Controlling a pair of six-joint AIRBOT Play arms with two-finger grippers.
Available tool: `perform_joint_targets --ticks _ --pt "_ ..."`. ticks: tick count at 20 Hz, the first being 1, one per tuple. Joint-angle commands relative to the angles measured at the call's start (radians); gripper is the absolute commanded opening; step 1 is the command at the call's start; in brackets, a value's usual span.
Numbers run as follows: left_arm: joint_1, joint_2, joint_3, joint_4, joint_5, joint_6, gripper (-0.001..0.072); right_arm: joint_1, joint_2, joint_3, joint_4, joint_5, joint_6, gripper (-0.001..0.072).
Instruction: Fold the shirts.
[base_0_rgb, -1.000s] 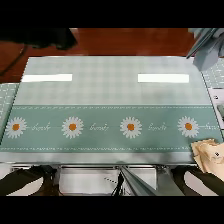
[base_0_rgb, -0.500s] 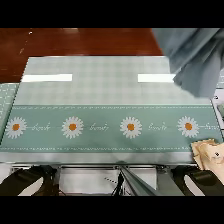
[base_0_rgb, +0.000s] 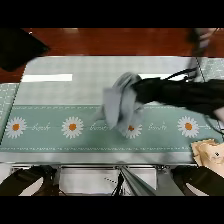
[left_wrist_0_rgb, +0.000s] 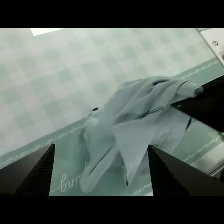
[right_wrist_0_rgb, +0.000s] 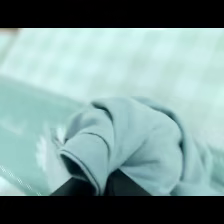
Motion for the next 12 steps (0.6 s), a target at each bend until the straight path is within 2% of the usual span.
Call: perform_joint_targets --ticks 1,3,4,6,8,10,12 --pt "0.001 0.002 -0.166 0.003 0.003 0.002 0.0713 0.148 -0.197 -0.049 -0.074 0.031 -0.003 0.0024" --pt "0.001 0.003 -0.29 0.003 0.05 0.002 0.0714 0.175 -0.301 -0.053 -0.098 0.03 -0.003 0.0025" --pt "0.001 0.003 -0.354 0.003 0.08 0.002 0.0714 0.174 -0.336 -0.052 -0.097 0.03 -0.004 0.0058" --pt "0.001 0.003 -0.465 0.003 0.12 0.023 0.0714 0.158 -0.345 -0.05 -0.108 0.055 -0.033 0.0424" --pt "0.002 0.003 -0.557 0.003 0.125 0.053 0.0714 0.117 -0.306 -0.027 -0.169 0.157 -0.089 0.0463" --pt "0.002 0.01 -0.644 0.002 0.126 0.063 0.0714 0.063 -0.223 -0.013 -0.312 0.291 -0.117 0.0535" --pt "0.002 0.024 -0.742 -0.003 0.137 0.074 0.0714 -0.006 -0.123 -0.013 -0.479 0.4 -0.117 0.0539"
